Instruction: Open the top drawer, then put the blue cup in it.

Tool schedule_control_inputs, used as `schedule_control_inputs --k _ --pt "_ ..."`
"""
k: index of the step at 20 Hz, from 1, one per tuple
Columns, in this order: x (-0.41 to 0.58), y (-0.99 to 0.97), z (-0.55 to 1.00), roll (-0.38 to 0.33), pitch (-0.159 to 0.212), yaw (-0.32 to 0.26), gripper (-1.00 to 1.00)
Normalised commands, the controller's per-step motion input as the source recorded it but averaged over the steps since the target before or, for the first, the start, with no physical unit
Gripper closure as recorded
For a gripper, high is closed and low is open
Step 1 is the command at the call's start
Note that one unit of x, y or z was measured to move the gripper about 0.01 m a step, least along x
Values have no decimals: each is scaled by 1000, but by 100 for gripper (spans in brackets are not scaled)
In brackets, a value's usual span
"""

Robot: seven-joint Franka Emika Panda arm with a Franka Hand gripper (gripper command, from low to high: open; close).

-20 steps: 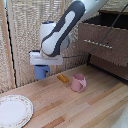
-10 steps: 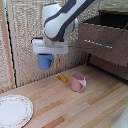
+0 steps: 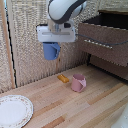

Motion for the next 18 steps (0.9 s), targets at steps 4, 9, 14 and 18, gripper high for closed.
schedule_control_inputs --k 4,9,14,18 --pt "-1 4 889 0 39 -213 100" --pt "0 -11 881 0 56 -253 100" --pt "69 -71 946 -2 70 -259 100" --pt "275 -355 1000 -7 80 -160 100"
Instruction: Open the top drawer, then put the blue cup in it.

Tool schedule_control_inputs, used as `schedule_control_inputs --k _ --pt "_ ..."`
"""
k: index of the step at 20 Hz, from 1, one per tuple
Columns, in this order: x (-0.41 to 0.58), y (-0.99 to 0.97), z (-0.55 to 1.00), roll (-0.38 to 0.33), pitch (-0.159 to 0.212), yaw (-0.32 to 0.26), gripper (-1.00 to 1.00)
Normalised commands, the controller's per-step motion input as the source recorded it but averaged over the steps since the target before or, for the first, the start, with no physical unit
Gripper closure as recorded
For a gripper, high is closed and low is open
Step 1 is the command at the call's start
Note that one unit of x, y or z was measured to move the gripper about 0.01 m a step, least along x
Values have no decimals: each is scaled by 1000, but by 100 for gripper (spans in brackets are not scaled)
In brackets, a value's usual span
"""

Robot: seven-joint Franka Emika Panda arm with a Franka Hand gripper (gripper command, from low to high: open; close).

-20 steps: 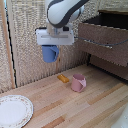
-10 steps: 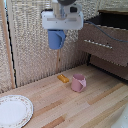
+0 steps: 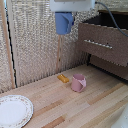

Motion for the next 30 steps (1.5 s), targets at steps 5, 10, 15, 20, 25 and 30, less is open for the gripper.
schedule_control_inputs --k 5,10,15,20,25,30 --pt "404 -628 997 -4 59 -97 100" --pt "444 -807 949 0 63 -87 100" --pt "341 -968 869 6 30 -48 100" --pt "210 -1000 781 8 74 -37 100" --pt "152 -961 523 8 106 -20 100" --pt "222 -653 62 -2 128 0 100"
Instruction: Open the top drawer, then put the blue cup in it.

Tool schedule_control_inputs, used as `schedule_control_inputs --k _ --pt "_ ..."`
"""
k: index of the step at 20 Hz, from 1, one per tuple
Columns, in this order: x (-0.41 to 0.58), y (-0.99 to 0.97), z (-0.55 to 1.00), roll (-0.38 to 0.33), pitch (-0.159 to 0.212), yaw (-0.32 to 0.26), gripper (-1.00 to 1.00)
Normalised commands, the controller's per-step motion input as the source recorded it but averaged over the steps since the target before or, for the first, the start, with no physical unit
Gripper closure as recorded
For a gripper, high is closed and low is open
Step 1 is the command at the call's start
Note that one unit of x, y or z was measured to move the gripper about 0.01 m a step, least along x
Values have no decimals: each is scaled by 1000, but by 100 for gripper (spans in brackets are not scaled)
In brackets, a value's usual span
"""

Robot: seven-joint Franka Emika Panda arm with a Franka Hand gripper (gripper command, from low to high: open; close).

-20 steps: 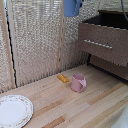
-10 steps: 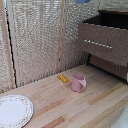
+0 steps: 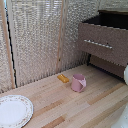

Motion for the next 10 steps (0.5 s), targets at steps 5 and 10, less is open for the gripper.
schedule_control_inputs --k 5,10 --pt "253 -582 -40 -30 156 0 100" --pt "138 -793 22 -19 96 0 100"
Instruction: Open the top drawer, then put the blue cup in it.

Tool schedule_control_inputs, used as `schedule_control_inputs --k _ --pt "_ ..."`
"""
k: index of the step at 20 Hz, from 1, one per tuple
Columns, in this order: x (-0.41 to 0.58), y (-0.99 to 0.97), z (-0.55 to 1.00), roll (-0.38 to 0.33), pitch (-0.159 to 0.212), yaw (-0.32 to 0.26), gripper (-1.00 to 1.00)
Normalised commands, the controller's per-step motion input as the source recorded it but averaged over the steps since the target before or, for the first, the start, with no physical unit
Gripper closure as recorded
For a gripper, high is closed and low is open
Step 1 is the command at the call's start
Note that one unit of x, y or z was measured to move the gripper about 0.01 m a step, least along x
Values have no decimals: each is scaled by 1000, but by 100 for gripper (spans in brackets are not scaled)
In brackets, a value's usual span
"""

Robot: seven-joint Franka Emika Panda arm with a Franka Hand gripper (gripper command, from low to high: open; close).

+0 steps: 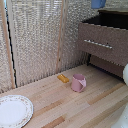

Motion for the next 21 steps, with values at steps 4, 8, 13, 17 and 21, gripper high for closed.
schedule_control_inputs --k 4,8,13,17,21 --pt "0 -921 136 0 71 -38 100" --pt "-127 -574 79 7 70 -75 100" --pt "-37 -142 23 23 52 -20 -100" --pt "66 -21 404 117 83 2 -100" --pt "228 157 824 88 97 22 -100"
